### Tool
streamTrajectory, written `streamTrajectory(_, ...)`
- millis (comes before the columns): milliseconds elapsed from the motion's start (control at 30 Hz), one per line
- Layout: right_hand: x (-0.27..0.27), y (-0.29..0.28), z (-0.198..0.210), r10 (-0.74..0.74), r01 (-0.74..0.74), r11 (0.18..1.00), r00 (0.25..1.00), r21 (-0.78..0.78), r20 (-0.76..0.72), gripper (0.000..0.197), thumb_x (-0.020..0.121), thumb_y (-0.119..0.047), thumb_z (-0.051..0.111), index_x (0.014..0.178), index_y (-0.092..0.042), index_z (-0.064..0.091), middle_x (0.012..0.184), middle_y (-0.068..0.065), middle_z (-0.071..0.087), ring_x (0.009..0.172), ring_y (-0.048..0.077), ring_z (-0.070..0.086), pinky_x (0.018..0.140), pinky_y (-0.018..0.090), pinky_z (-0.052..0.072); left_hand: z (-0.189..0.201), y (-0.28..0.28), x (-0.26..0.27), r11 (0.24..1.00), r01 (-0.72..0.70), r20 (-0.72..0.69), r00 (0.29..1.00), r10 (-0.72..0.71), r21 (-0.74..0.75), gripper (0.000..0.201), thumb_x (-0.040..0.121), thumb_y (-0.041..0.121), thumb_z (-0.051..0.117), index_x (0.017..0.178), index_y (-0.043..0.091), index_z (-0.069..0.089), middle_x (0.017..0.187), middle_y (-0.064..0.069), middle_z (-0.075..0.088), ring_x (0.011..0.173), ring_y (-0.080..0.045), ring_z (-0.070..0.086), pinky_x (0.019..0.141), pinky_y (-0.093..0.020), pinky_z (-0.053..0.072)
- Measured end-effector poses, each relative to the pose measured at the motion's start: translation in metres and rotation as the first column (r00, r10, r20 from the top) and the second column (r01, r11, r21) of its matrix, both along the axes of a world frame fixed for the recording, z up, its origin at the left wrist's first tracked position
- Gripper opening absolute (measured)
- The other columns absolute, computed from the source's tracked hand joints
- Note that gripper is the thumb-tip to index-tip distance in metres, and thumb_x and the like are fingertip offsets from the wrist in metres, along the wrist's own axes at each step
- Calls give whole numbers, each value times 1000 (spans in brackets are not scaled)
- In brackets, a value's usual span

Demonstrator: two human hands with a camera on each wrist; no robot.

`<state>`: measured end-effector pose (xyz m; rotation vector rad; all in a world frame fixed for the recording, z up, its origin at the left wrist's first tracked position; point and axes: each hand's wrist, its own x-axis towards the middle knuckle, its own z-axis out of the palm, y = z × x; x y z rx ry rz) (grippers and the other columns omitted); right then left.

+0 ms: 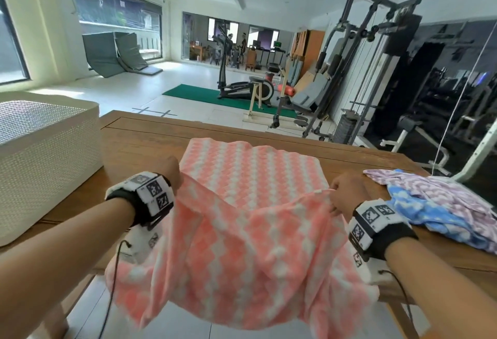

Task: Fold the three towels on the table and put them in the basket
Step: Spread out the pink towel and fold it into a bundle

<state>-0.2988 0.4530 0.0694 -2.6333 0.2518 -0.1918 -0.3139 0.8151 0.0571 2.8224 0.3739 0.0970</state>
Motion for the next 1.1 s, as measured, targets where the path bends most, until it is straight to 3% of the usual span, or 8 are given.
streamTrajectory(133,-3,17,-3,-17,31,967,998,255,-55,12,92,6,49,96,1,59,70,24,63,57,32,70,48,34,56,-4,-14,-1,827,-81,-44,997,69,-557,18,94,-5,41,103,-12,56,71,-16,57,60,-27,58,54,-31,49)
streamTrajectory(200,-1,18,-9,-8,14,961,1000,277,-23,12,87,7,54,76,4,58,75,23,64,66,33,70,59,40,59,-8,-17,0,765,-102,-18,993,117,-636,16,93,-6,41,89,-12,55,79,-21,61,69,-32,61,64,-40,56)
streamTrajectory(300,-3,13,-10,-27,14,994,993,112,111,20,84,-2,61,69,9,69,79,20,70,77,30,66,66,35,55,-13,-17,1,802,-126,120,964,239,-583,20,92,-1,42,106,-11,53,104,-27,61,98,-39,60,86,-47,50)
streamTrajectory(433,-14,5,-5,-31,64,986,978,-151,208,22,84,3,51,103,3,62,111,17,56,100,34,56,78,36,45,-9,-15,-7,823,-93,303,902,308,-560,14,91,1,45,104,6,42,96,-14,53,84,-31,53,69,-38,41)
streamTrajectory(567,-17,-2,-5,14,85,886,977,-456,211,23,91,-6,50,111,-9,60,113,12,47,99,30,55,72,33,41,5,-10,-1,872,-47,460,835,302,-487,18,88,6,55,102,11,46,93,-13,61,84,-32,59,77,-41,52)
streamTrajectory(800,13,8,8,-73,107,989,951,-98,302,22,88,3,45,83,-4,66,78,9,61,72,24,54,61,28,41,34,-22,31,722,-25,439,780,447,-691,13,96,17,49,91,6,54,88,-11,67,75,-29,66,73,-40,56)
streamTrajectory(933,32,9,21,-174,150,984,897,91,406,22,88,0,46,74,0,64,92,18,59,79,29,57,54,24,32,45,-28,34,790,-6,599,648,470,-613,15,99,15,39,103,3,47,93,-9,45,84,-24,44,73,-36,36)
streamTrajectory(1100,34,2,40,-138,268,948,833,-172,536,11,82,6,49,85,3,59,102,18,50,100,34,49,95,41,41,55,-9,50,826,1,702,528,478,-564,19,98,15,38,105,-1,46,106,-21,52,99,-34,48,84,-45,40)
